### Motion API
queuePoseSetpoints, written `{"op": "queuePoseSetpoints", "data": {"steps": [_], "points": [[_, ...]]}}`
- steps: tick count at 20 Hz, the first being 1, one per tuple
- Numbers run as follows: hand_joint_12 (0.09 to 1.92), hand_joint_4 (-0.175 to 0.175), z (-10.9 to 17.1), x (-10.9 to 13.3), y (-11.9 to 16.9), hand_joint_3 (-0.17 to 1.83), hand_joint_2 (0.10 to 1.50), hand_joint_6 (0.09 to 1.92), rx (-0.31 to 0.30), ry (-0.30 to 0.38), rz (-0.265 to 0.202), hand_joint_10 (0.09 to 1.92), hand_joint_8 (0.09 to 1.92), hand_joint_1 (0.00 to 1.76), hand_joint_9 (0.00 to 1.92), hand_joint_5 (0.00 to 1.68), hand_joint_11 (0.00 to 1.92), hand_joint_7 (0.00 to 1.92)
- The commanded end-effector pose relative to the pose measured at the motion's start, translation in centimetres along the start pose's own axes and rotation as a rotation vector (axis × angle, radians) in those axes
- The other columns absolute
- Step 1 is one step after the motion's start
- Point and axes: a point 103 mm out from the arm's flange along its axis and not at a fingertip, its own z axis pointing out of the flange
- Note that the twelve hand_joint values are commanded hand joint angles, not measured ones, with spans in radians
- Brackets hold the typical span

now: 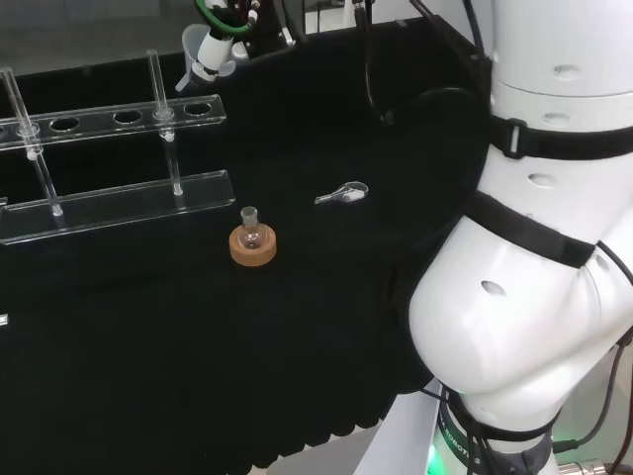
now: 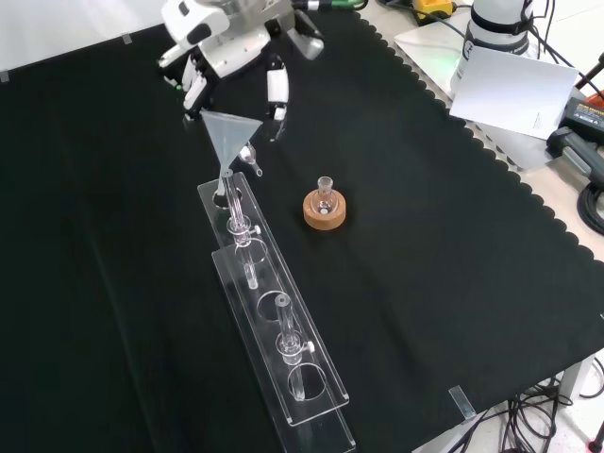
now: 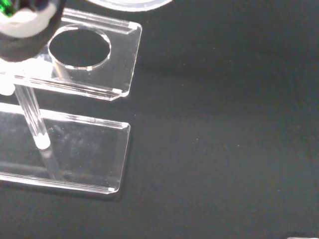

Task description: Pick up the funnel from the transparent funnel stand.

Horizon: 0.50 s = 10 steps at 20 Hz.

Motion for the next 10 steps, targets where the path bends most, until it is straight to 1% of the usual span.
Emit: {"op": "queuePoseSetpoints", "data": {"steps": [1,5,10], "points": [[1.7,-0.019,-1.1,-0.5,-3.4,0.49,0.57,0.61,-0.041,0.024,0.06,0.49,0.62,0.79,0.81,0.61,0.0,1.04],[1.7,-0.017,-1.1,-1.6,-5.7,0.5,0.57,0.61,-0.03,0.012,0.085,0.49,0.62,0.79,0.81,0.61,0.0,1.04],[1.7,-0.013,-0.1,-2.2,-7.4,0.5,0.57,0.62,-0.01,0.009,0.103,0.48,0.62,0.79,0.82,0.61,0.0,1.04]]}}
